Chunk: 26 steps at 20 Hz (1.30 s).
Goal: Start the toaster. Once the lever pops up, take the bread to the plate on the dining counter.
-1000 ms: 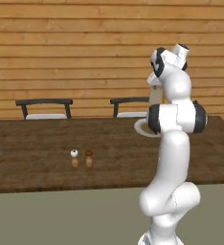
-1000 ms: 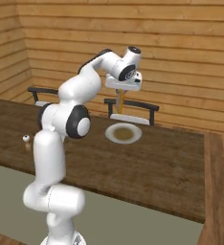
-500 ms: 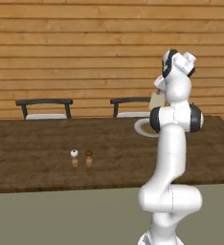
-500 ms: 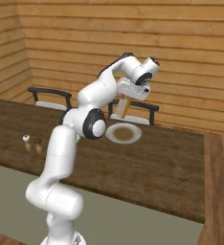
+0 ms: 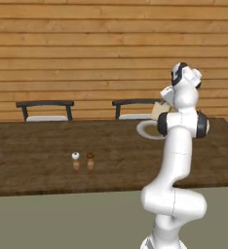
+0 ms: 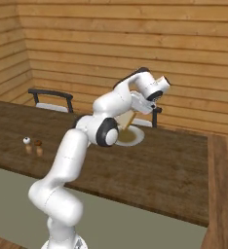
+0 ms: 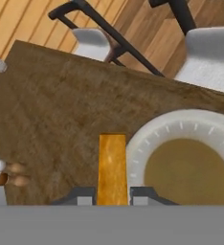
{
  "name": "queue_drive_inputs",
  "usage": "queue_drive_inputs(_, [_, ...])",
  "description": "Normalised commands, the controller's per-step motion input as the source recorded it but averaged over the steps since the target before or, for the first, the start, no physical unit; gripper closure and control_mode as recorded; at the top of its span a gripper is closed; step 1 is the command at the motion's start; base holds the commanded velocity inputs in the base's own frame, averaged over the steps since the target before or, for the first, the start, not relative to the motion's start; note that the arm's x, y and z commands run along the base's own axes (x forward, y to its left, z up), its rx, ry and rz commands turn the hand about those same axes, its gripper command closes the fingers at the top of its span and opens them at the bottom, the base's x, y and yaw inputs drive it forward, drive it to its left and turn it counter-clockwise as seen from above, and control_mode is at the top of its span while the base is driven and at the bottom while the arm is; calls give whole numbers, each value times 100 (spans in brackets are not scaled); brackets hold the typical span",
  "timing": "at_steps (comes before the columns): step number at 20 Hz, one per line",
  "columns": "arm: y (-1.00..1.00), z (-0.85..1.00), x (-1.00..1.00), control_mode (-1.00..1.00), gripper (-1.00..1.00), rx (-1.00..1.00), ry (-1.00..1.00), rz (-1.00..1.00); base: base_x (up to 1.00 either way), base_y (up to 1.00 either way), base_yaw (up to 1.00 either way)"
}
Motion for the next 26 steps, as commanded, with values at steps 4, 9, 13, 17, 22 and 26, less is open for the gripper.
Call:
queue_drive_inputs(4, [17,-67,-25,-100,100,7,-13,-1,0,0,0])
queue_drive_inputs(9, [41,-51,-27,-100,100,0,-19,-8,0,0,0])
queue_drive_inputs(13, [44,-25,-22,-100,100,0,-20,-15,0,0,0])
queue_drive_inputs(17, [44,-17,-10,-100,100,0,-15,-18,0,0,0])
queue_drive_inputs(22, [23,-21,0,-100,100,-2,-6,-18,0,0,0])
queue_drive_inputs(26, [1,-8,5,-100,100,-3,-2,-12,0,0,0])
